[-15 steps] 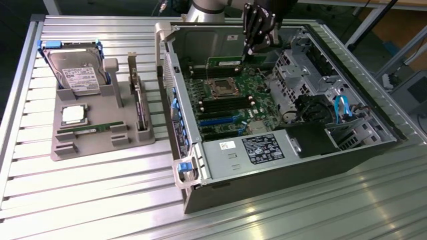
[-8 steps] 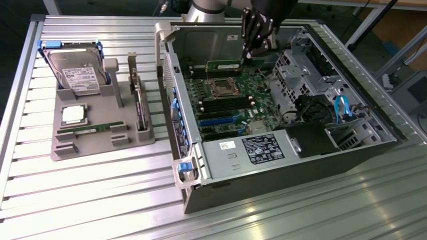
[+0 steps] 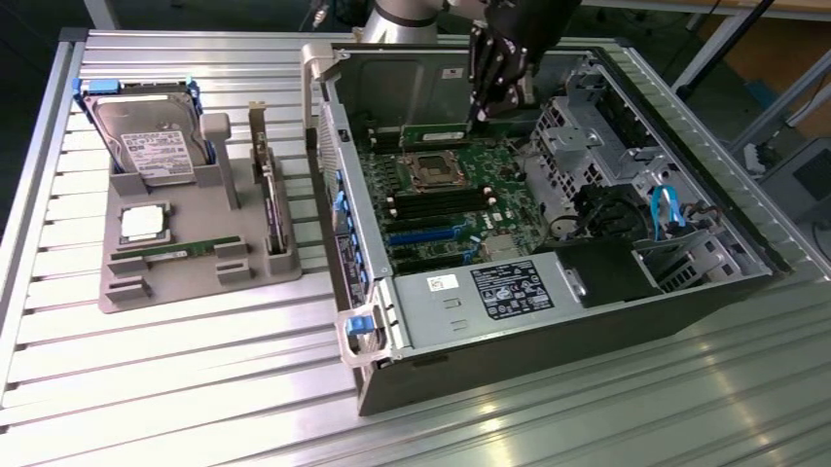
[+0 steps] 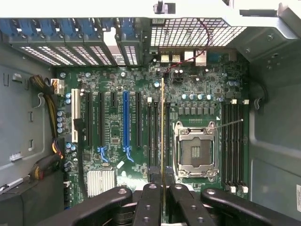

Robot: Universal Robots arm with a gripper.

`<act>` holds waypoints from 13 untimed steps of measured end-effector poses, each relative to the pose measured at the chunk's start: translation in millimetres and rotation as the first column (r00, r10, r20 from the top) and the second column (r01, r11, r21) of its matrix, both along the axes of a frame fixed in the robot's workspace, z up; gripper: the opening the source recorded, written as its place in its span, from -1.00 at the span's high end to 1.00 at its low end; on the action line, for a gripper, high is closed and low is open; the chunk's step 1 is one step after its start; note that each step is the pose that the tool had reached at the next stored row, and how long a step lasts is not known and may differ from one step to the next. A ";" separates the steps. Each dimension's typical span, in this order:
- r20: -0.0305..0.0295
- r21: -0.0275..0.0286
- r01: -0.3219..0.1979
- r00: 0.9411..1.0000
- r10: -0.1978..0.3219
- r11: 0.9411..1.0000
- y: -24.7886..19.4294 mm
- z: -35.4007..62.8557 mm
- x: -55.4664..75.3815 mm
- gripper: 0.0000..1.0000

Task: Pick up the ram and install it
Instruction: 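Insert the ram into the slot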

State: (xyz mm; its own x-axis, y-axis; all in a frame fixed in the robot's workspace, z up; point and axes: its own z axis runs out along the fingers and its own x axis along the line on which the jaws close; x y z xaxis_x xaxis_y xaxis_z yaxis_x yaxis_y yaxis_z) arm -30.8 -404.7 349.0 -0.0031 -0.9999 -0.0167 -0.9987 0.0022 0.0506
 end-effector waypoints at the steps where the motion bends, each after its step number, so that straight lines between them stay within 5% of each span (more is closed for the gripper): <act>1: 0.000 0.000 0.000 1.000 0.000 1.000 0.0 -1.9 0.0 0.74; 13: 0.000 -0.001 0.000 1.000 0.000 1.000 0.0 -28.3 0.0 0.74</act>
State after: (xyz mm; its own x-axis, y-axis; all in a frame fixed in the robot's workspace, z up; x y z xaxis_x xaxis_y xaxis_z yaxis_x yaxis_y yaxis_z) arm -30.8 -404.7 320.7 -0.0031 -0.9999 -0.0159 -0.9987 0.0023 0.0506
